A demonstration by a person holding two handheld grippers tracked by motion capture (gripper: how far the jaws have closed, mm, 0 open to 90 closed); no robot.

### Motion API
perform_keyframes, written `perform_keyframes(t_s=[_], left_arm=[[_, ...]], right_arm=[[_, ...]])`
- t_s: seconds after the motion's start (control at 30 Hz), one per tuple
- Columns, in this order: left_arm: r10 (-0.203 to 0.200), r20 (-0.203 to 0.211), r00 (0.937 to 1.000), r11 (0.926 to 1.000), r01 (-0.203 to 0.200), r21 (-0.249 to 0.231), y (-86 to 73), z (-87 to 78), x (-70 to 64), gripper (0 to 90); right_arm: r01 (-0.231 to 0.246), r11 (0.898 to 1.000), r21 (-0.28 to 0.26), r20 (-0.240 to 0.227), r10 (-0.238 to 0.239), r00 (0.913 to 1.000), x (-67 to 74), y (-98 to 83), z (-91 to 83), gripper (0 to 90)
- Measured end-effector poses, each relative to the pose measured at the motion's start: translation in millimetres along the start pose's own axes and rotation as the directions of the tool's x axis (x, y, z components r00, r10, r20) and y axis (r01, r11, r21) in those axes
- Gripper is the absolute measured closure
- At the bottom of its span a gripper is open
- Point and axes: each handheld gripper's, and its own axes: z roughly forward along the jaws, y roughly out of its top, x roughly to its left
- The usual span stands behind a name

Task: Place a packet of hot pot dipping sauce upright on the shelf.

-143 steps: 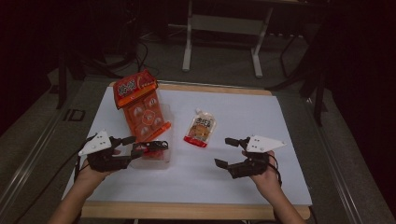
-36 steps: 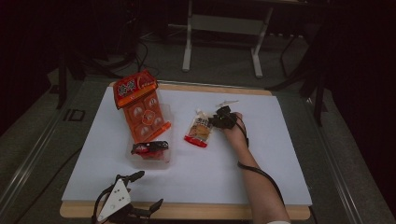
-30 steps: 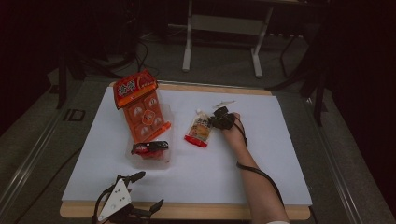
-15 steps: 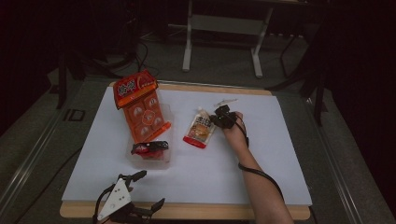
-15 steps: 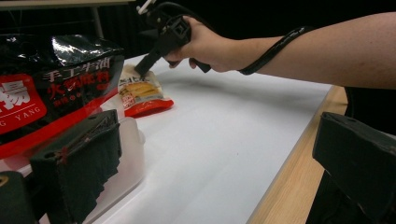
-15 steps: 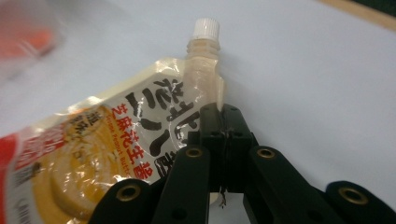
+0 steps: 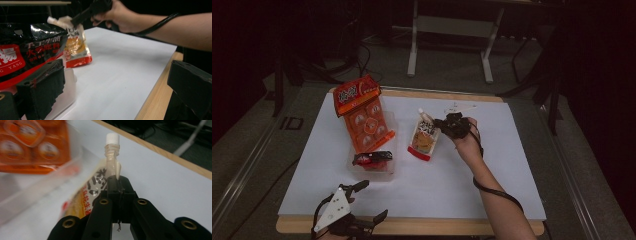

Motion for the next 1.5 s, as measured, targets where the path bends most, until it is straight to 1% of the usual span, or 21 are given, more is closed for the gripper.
perform_keyframes(t_s=[0.17, 0.2, 0.23, 0.27, 0.33, 0.5, 0.53, 0.6, 0.77, 0.8, 0.9, 1.03, 1.1, 1.2, 1.27, 1.3, 1.33, 1.4, 1.43, 1.47, 1.5], left_arm=[[-0.020, 0.001, 0.9998, 0.9997, 0.020, 0.010, -0.4, 1.4, 1.6, 3.4], [-0.063, 0.018, 0.9978, 0.9978, 0.063, 0.023, 0.6, 1.7, 3.3, 3.4], [-0.063, 0.018, 0.9978, 0.9978, 0.063, 0.023, 0.6, 1.7, 3.3, 3.4], [-0.084, 0.020, 0.9963, 0.9962, 0.084, 0.025, 1.5, 1.6, 4.6, 3.4], [-0.091, 0.014, 0.9958, 0.9953, 0.090, 0.034, 3.2, 1.0, 5.2, 3.4], [-0.095, 0.032, 0.9949, 0.9954, 0.095, 0.012, 7.4, -0.8, 5.6, 3.1], [-0.077, 0.033, 0.9965, 0.9970, 0.077, 0.011, 10.9, -1.3, 4.9, 3.1], [-0.069, 0.041, 0.9968, 0.9976, 0.068, 0.013, 14.8, -1.5, 4.9, 3.2], [-0.080, 0.056, 0.9952, 0.9967, 0.080, 0.016, 21.5, -0.6, 6.3, 4.5], [-0.086, 0.075, 0.9935, 0.9958, 0.083, 0.036, 24.1, 0.7, 7.2, 4.8], [-0.077, 0.083, 0.9936, 0.9962, 0.073, 0.047, 29.7, 2.5, 7.6, 4.8], [-0.085, 0.077, 0.9934, 0.9961, 0.083, 0.028, 38.4, 5.9, 11.8, 4.8], [-0.088, 0.073, 0.9935, 0.9960, 0.087, 0.023, 43.1, 8.1, 14.3, 4.9], [-0.066, 0.063, 0.9958, 0.9978, 0.065, 0.014, 52.9, 13.3, 19.0, 5.7], [-0.074, 0.079, 0.9941, 0.9972, 0.073, 0.015, 57.2, 16.8, 21.5, 6.3], [-0.074, 0.079, 0.9941, 0.9972, 0.073, 0.015, 57.2, 16.8, 21.5, 6.8], [-0.072, 0.096, 0.9927, 0.9972, 0.070, 0.028, 60.9, 20.7, 23.6, 7.8], [-0.047, 0.103, 0.9936, 0.9985, 0.043, 0.035, 64.4, 24.7, 23.9, 9.8], [-0.047, 0.103, 0.9936, 0.9985, 0.043, 0.035, 64.4, 24.7, 23.9, 10.2], [-0.035, 0.109, 0.9934, 0.9988, 0.031, 0.038, 68.0, 28.7, 24.4, 11.3], [-0.035, 0.109, 0.9934, 0.9988, 0.031, 0.038, 68.0, 28.7, 24.4, 12.5]], right_arm=[[0.033, 0.999, -0.033, -0.041, -0.034, 0.9986, 15.5, 5.1, -10.1, 89.7], [0.044, 0.998, -0.046, -0.063, -0.047, 0.9969, 23.5, 6.4, -13.7, 89.7], [0.044, 0.998, -0.046, -0.063, -0.047, 0.9969, 23.5, 6.4, -13.7, 89.7], [0.060, 0.997, -0.051, -0.077, -0.063, 0.9950, 30.6, 7.8, -16.8, 89.8], [0.077, 0.996, -0.054, -0.092, -0.081, 0.9925, 37.0, 9.6, -19.2, 89.8], [0.115, 0.992, -0.055, -0.108, -0.121, 0.9869, 48.0, 12.8, -22.8, 89.9], [0.125, 0.990, -0.059, -0.116, -0.131, 0.9846, 51.9, 14.4, -25.7, 89.8], [0.135, 0.988, -0.069, -0.126, -0.143, 0.9817, 54.4, 15.4, -30.0, 89.8], [0.144, 0.986, -0.086, -0.134, -0.155, 0.9789, 57.1, 16.5, -41.3, 89.9], [0.139, 0.986, -0.093, -0.149, -0.152, 0.9770, 57.4, 16.2, -47.1, 89.8], [0.141, 0.985, -0.099, -0.159, -0.155, 0.9750, 58.9, 15.2, -53.4, 89.8], [0.153, 0.982, -0.112, -0.175, -0.171, 0.9696, 62.8, 12.8, -63.1, 89.9], [0.162, 0.978, -0.129, -0.209, -0.187, 0.9598, 70.0, 9.5, -79.8, 89.8], [0.181, 0.973, -0.140, -0.229, -0.210, 0.9506, 77.8, 8.0, -92.1, 89.8], [0.192, 0.970, -0.150, -0.244, -0.224, 0.9434, 83.3, 7.2, -99.8, 89.8], [0.192, 0.970, -0.150, -0.244, -0.224, 0.9434, 83.3, 7.2, -99.8, 89.8], [0.197, 0.967, -0.163, -0.261, -0.235, 0.9362, 88.7, 6.7, -106.7, 89.8], [0.192, 0.965, -0.177, -0.286, -0.237, 0.9284, 93.8, 6.5, -112.9, 89.8], [0.192, 0.965, -0.177, -0.286, -0.237, 0.9284, 93.8, 6.5, -112.9, 89.8], [0.201, 0.961, -0.188, -0.299, -0.251, 0.9208, 99.6, 6.5, -118.8, 89.8], [0.201, 0.961, -0.188, -0.299, -0.251, 0.9208, 99.6, 6.5, -118.8, 89.8]])
